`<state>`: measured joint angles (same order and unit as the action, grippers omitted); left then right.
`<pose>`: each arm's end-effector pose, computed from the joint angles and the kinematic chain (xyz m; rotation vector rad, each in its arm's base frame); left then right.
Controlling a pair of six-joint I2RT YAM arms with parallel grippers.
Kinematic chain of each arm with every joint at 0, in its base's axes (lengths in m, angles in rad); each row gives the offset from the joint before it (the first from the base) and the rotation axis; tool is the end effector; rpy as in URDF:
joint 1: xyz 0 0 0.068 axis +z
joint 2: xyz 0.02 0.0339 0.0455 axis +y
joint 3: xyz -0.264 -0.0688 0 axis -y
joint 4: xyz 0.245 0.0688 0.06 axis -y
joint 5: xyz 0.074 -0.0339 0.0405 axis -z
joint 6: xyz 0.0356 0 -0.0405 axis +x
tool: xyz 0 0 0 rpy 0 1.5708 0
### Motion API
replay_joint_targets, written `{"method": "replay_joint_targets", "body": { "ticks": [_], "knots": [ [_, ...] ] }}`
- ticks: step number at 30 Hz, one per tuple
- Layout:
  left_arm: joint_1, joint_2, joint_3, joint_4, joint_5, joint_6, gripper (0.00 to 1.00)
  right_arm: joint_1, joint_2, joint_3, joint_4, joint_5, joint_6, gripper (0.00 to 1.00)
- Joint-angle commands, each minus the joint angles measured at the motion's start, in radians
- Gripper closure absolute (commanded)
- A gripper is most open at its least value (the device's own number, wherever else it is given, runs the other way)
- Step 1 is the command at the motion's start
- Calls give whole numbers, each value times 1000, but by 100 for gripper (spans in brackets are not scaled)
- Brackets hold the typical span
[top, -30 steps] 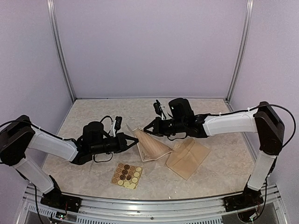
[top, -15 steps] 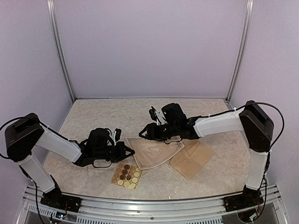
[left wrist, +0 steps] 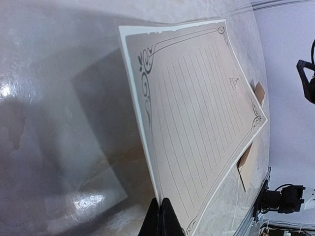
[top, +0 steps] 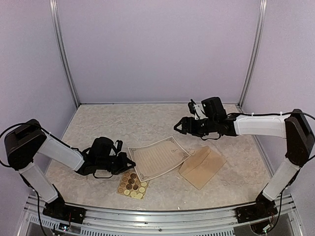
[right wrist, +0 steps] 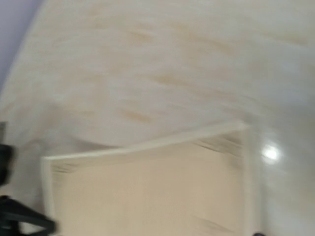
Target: Place the letter into the envelope and seal it
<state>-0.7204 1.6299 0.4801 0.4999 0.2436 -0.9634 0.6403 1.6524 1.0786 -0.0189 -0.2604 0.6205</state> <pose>0.2024 -0.1891 0.1123 -0.1504 2.4690 -1.1148 0.2910 0.2283 0.2335 -0.1841 2.3117 0.9704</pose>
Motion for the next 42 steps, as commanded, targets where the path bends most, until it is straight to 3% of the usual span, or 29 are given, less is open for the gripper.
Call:
{"method": "replay_joint_targets", "body": {
  "ticks": [1, 25, 42],
  "knots": [
    [6, -9, -1, -15, 6, 6, 100, -72, -17, -101, -57, -105, -16, 21],
    [7, 11, 20, -27, 14, 17, 100, -72, 160, -82, -79, -249, -15, 25],
    [7, 10, 29, -38, 10, 20, 100, -53, 135, -108, 100, -417, 31, 37]
  ]
}}
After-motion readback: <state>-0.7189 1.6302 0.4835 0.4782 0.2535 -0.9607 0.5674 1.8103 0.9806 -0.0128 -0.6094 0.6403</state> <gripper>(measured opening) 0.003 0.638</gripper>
